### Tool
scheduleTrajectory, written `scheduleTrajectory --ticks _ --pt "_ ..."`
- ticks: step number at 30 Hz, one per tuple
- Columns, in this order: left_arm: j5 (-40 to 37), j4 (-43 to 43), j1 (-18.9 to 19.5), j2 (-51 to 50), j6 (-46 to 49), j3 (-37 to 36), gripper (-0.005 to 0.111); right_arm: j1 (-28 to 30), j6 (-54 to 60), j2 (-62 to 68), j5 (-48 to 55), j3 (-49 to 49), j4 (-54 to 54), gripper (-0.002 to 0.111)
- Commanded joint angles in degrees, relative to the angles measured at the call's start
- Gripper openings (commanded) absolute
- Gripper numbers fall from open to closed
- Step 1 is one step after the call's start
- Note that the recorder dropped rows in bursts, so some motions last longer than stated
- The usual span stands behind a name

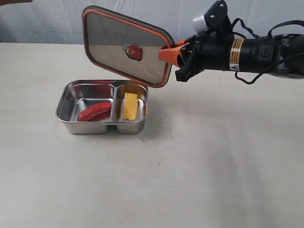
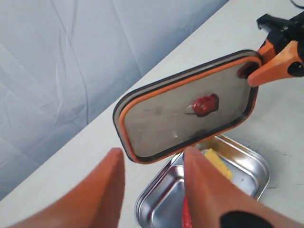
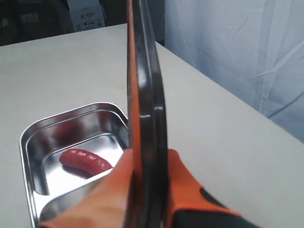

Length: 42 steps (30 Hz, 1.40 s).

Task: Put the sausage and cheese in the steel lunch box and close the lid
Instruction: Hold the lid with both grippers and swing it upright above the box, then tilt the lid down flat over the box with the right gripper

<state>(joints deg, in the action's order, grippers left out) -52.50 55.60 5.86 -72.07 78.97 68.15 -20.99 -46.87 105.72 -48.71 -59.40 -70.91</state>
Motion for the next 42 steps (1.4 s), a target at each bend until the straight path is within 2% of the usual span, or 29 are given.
scheduleTrajectory --ticks 1,3,4,8,17,31,35,42 --pt "1.71 -3.57 -0.13 1.9 -4.39 -0.02 0.02 -1.56 1.02 -1.45 -0.04 -4.65 -6.27 -0.001" --pt "1.71 -5.58 -0.13 2.44 -6.36 -0.02 0.003 -3.11 1.02 -1.45 2.73 -7.03 -12.6 -0.001" --pt "1.71 -6.6 -0.13 2.68 -7.32 -0.02 0.0 -3.96 1.02 -1.45 4.27 -7.76 -15.7 -0.001" --pt "1.8 -9.19 -0.13 4.4 -12.43 -0.37 0.0 -8.04 1.26 -1.45 12.81 -8.51 -29.04 -0.001" --pt "4.79 -13.57 -0.13 10.9 -18.97 -1.3 0.0 -14.69 10.81 -1.58 24.21 -8.33 -29.04 -0.001" --pt "4.88 -13.9 -0.13 13.03 -18.97 -1.3 0.0 -15.12 13.51 -8.35 23.04 -8.33 -29.01 -0.001" --pt "4.77 -14.2 -0.13 13.4 -19.33 -1.3 0.0 -15.12 20.32 -6.63 23.04 -8.33 -28.84 -0.001" --pt "8.37 -17.76 -0.13 16.47 -25.8 -1.3 0.0 -15.12 33.56 -4.2 25.31 -8.33 -24.99 -0.001"
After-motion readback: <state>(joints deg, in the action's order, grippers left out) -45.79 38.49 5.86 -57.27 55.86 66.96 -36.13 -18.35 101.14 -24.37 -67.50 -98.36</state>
